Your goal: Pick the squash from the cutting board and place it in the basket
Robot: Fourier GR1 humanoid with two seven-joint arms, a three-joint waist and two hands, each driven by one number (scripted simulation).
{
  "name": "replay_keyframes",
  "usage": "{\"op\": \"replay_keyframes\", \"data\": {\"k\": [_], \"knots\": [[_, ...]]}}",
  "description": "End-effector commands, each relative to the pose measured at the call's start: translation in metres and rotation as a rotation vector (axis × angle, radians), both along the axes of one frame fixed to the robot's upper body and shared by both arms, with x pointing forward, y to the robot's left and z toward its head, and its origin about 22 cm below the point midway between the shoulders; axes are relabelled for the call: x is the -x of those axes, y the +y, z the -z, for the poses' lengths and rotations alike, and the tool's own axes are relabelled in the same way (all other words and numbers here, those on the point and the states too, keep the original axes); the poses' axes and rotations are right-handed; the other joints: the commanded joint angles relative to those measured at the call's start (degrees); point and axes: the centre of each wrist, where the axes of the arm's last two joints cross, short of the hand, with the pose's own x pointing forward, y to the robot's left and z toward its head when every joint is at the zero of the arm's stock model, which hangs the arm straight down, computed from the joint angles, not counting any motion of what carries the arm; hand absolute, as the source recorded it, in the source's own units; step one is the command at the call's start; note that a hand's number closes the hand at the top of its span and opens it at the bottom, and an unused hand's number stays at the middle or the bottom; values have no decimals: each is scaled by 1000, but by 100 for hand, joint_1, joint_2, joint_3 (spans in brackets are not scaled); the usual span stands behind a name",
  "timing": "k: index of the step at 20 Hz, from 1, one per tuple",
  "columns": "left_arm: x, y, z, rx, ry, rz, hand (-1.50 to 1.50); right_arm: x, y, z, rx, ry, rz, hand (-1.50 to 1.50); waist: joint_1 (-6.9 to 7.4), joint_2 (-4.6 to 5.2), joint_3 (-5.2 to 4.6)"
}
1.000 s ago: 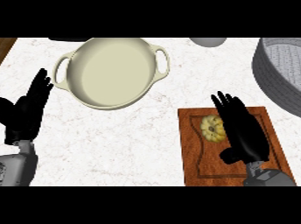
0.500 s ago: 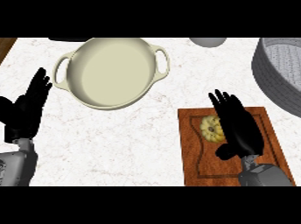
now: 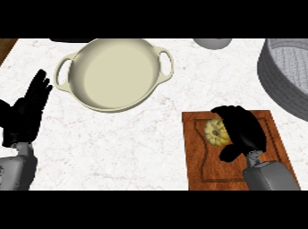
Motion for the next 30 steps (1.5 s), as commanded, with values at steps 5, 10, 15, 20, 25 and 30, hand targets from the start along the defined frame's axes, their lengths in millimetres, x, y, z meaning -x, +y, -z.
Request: {"op": "replay_keyframes", "data": {"k": [5, 10, 15, 20, 25, 30], "knots": [[3, -1, 7, -18, 10, -1, 0, 0, -26, 29, -2, 90, -48, 150, 2, 55, 50], [-10, -16, -3, -4, 3, 13, 0, 15, 0, 31, 8, 90, -76, 150, -27, 44, 49], [-5, -5, -4, 2, -31, 25, 0, -5, 5, 58, -415, 169, 270, 150, 198, 138, 80], [-8, -8, -3, 5, -27, 41, 0, -14, 8, 63, -610, 157, 378, 150, 303, 156, 82], [-11, -14, -4, 7, -17, 47, 0, -30, 18, 41, -841, -96, 365, 150, 261, 115, 79], [-4, 6, -11, -13, -11, 21, 0, -39, 38, 12, -1052, -283, 312, 150, 140, 52, 60]]}}
